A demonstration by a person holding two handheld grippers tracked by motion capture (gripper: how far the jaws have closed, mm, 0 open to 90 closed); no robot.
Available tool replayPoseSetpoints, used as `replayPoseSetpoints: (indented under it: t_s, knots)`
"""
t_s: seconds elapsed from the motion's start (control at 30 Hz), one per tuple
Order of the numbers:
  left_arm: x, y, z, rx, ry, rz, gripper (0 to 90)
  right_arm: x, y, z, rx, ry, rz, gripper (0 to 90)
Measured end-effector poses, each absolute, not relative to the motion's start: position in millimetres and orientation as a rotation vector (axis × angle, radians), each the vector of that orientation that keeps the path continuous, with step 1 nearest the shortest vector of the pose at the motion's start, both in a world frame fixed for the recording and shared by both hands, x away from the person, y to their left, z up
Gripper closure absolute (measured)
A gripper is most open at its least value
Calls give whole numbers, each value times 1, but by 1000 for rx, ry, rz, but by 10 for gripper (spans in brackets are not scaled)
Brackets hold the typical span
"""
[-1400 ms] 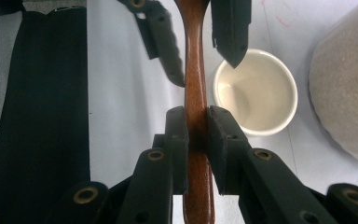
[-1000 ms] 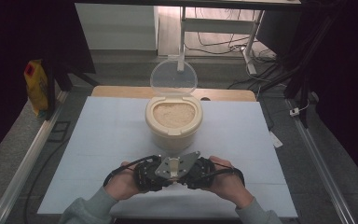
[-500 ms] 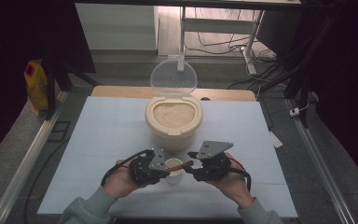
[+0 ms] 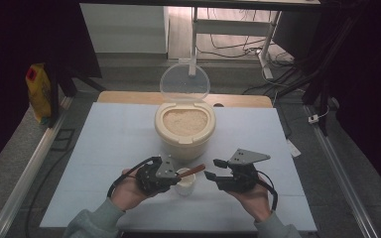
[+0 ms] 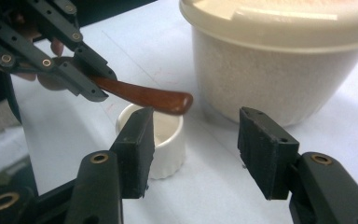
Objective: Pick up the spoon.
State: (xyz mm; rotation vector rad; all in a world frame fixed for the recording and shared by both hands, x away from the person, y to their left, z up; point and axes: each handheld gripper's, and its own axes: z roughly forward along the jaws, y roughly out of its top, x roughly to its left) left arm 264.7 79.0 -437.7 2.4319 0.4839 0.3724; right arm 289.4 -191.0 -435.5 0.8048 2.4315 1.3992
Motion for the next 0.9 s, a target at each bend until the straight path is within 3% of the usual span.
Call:
replayPoseSetpoints:
  t_s: [0.17,0.43,0.7,0.9]
  knots:
    - [264,78,-437,2412,495,391,797,287,-186,-447,888,2428,1442,416]
    - [262,76,-437,2370,501,434,797,287,-182,-449,986,2376,1592,415]
    - [257,72,-435,2334,490,466,797,288,-174,-447,1050,2297,1704,479]
    - [255,69,-436,2335,486,512,796,288,-171,-445,1083,2237,1761,597]
